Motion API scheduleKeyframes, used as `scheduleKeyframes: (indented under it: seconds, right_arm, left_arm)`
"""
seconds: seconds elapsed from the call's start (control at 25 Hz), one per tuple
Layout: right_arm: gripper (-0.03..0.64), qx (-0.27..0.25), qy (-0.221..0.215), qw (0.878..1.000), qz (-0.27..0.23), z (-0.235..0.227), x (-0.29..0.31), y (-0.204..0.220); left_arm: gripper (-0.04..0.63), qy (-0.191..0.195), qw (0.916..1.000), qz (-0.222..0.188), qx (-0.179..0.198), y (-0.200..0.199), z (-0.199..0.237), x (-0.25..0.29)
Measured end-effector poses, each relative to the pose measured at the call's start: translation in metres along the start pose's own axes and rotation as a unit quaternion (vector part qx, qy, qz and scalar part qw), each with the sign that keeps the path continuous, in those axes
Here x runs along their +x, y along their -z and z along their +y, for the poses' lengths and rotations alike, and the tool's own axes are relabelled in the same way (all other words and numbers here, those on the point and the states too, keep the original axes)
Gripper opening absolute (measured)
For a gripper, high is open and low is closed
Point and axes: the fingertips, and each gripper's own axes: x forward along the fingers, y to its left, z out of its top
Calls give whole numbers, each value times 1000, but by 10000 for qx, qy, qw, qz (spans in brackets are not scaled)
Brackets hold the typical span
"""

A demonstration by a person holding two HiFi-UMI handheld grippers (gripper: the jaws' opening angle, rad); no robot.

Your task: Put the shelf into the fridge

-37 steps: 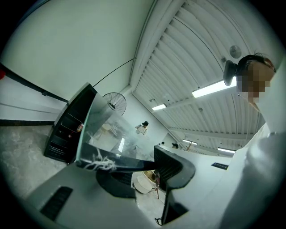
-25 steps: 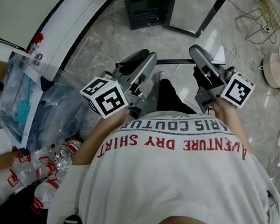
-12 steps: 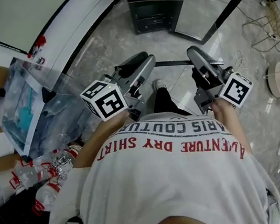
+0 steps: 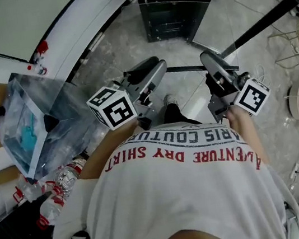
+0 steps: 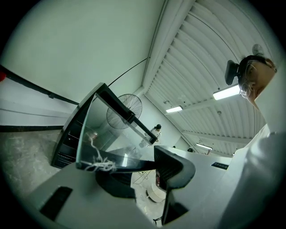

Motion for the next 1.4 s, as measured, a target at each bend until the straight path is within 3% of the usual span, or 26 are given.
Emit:
scheduleKeyframes:
  seconds: [0.52,1.16,1.4]
  right_arm:
    - [115,171,47,9997,163,-97,62,-78]
    - [117,66,37,9999,125,-126,79,-112]
    - [117,184,119,9996,203,-157,109,-130]
  left_arm:
    - [152,-176,9997,94,-154,-50,65,109]
    - [153,-99,9999,52,-74,-69,81,151]
    - [153,-163,9995,122,-225,-88,112,179]
